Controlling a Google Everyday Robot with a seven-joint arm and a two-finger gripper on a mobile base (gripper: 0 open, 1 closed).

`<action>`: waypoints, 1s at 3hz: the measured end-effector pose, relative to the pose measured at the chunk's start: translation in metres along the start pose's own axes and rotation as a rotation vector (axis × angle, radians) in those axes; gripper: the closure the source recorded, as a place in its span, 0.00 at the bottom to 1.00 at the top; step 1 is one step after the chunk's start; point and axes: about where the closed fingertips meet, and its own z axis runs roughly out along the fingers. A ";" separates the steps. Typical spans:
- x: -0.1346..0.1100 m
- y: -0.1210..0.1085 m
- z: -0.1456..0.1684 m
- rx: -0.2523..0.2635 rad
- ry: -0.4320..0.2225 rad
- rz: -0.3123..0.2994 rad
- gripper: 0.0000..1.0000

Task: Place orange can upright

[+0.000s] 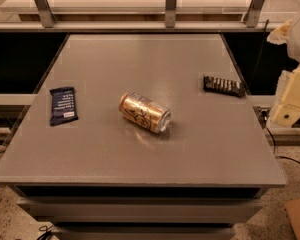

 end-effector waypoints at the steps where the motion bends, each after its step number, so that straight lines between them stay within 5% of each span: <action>1: 0.000 0.000 0.000 0.000 0.000 0.000 0.00; 3: -0.039 -0.003 0.020 -0.067 -0.016 0.008 0.00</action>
Offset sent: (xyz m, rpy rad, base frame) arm 0.0179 0.0313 -0.0115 0.0624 0.0908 0.0095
